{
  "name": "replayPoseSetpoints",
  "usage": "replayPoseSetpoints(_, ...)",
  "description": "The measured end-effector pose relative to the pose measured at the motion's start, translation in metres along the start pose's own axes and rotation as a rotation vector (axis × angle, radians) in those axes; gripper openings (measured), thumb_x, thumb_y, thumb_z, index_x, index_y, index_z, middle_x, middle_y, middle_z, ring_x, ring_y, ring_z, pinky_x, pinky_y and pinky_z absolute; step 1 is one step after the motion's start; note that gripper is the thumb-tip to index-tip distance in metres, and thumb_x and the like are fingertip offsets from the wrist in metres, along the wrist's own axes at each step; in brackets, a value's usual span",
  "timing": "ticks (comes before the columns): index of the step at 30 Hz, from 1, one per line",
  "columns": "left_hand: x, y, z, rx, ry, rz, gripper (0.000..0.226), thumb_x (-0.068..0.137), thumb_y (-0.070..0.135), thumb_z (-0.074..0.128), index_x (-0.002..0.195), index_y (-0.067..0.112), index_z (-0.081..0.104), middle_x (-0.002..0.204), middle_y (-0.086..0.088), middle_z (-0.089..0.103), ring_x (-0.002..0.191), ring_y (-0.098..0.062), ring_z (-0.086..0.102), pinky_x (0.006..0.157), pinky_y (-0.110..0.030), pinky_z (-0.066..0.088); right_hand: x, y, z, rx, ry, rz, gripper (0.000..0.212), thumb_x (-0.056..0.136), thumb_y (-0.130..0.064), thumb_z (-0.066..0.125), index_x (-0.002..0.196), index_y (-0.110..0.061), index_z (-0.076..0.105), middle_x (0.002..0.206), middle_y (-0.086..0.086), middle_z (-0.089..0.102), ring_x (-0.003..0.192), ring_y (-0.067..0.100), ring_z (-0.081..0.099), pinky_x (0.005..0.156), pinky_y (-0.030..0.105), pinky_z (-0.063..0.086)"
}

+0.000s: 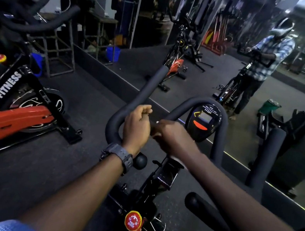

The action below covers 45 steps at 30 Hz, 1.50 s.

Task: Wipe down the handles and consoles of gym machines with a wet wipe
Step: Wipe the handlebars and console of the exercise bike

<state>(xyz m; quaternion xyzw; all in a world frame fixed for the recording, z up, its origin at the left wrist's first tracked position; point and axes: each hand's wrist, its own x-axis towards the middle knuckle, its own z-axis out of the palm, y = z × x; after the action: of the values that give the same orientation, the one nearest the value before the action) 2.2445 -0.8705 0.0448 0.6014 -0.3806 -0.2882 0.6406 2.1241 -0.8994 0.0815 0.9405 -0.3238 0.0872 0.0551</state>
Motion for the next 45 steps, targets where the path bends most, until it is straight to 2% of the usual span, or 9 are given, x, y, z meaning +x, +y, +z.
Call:
replayPoseSetpoints(3,0.000,0.005,-0.001,-0.027,0.044,-0.026,0.048,0.088,0.032,0.037,0.119,0.012,0.068,0.119,-0.004,0.071,0.113,-0.020,0.063,0.102,-0.039,0.048,0.016,0.013,-0.005,0.037,0.093,0.139,0.008,0.084,-0.020,0.069,0.090,-0.015,0.070,0.089,0.010,0.063,0.084,0.033,0.066,0.066,0.036,0.050)
replayPoseSetpoints(8,0.000,0.009,-0.009,-0.154,0.258,-0.120,0.059,0.103,0.050,0.031,0.123,0.008,0.067,0.121,-0.009,0.069,0.116,-0.025,0.062,0.105,-0.044,0.045,0.039,-0.019,0.014,0.156,0.053,-0.005,0.014,0.080,-0.006,0.067,0.092,-0.013,0.069,0.088,0.009,0.065,0.085,0.031,0.065,0.067,0.035,0.050)
replayPoseSetpoints(13,0.007,0.005,-0.023,-0.279,0.398,-0.225,0.074,0.085,0.074,0.025,0.116,0.023,0.069,0.119,0.003,0.071,0.112,-0.015,0.065,0.106,-0.044,0.047,0.079,-0.041,0.025,0.162,0.083,-0.040,0.012,0.092,-0.011,0.061,0.101,-0.013,0.068,0.099,0.009,0.067,0.092,0.029,0.066,0.067,0.030,0.047)
replayPoseSetpoints(17,0.003,0.007,-0.023,-0.313,0.383,-0.193,0.067,0.086,0.073,0.025,0.115,0.029,0.065,0.124,0.006,0.068,0.110,-0.005,0.061,0.107,-0.034,0.044,0.066,-0.017,0.020,0.088,-0.051,-0.082,0.016,0.090,-0.017,0.064,0.104,-0.015,0.068,0.105,0.008,0.068,0.098,0.027,0.065,0.077,0.036,0.052)
replayPoseSetpoints(21,0.001,0.009,-0.025,-0.244,0.367,-0.197,0.077,0.089,0.072,0.023,0.125,0.019,0.066,0.129,0.003,0.067,0.121,-0.012,0.060,0.112,-0.039,0.041,0.085,-0.012,0.012,0.075,0.018,0.063,0.017,0.089,-0.027,0.063,0.097,-0.013,0.067,0.097,0.011,0.067,0.093,0.031,0.066,0.070,0.035,0.050)
replayPoseSetpoints(27,-0.002,0.011,-0.020,0.107,0.222,-0.043,0.058,0.104,0.053,0.028,0.127,0.015,0.066,0.128,-0.002,0.067,0.120,-0.023,0.060,0.098,-0.030,0.040,0.046,0.008,-0.018,-0.137,-0.238,-0.154,0.015,0.091,-0.022,0.056,0.100,-0.018,0.068,0.097,0.008,0.067,0.094,0.030,0.067,0.074,0.035,0.054)
replayPoseSetpoints(32,0.003,0.023,0.006,0.067,-0.020,-0.007,0.044,0.109,0.041,0.030,0.102,0.014,0.064,0.109,-0.005,0.067,0.106,-0.019,0.059,0.099,-0.037,0.042,0.076,0.068,-0.082,-0.377,-0.282,0.122,0.029,0.088,-0.019,0.066,0.115,-0.009,0.068,0.109,0.018,0.067,0.102,0.037,0.067,0.083,0.042,0.056)
replayPoseSetpoints(38,0.020,0.024,0.028,-0.099,-0.037,-0.020,0.077,0.100,0.063,0.019,0.139,0.008,0.057,0.142,-0.005,0.059,0.136,-0.017,0.050,0.119,-0.040,0.033,0.045,0.011,-0.062,-0.312,-0.407,-0.066,0.025,0.093,-0.011,0.055,0.115,0.001,0.061,0.109,0.022,0.066,0.102,0.036,0.066,0.085,0.044,0.053)
replayPoseSetpoints(45,0.017,0.007,0.038,-0.180,-0.055,-0.014,0.071,0.102,0.056,0.019,0.135,0.007,0.058,0.138,-0.007,0.061,0.130,-0.016,0.055,0.118,-0.040,0.036,0.076,0.085,-0.097,-0.314,-0.218,0.216,0.036,0.084,-0.032,0.072,0.111,-0.010,0.070,0.110,0.017,0.068,0.102,0.035,0.066,0.085,0.042,0.056)
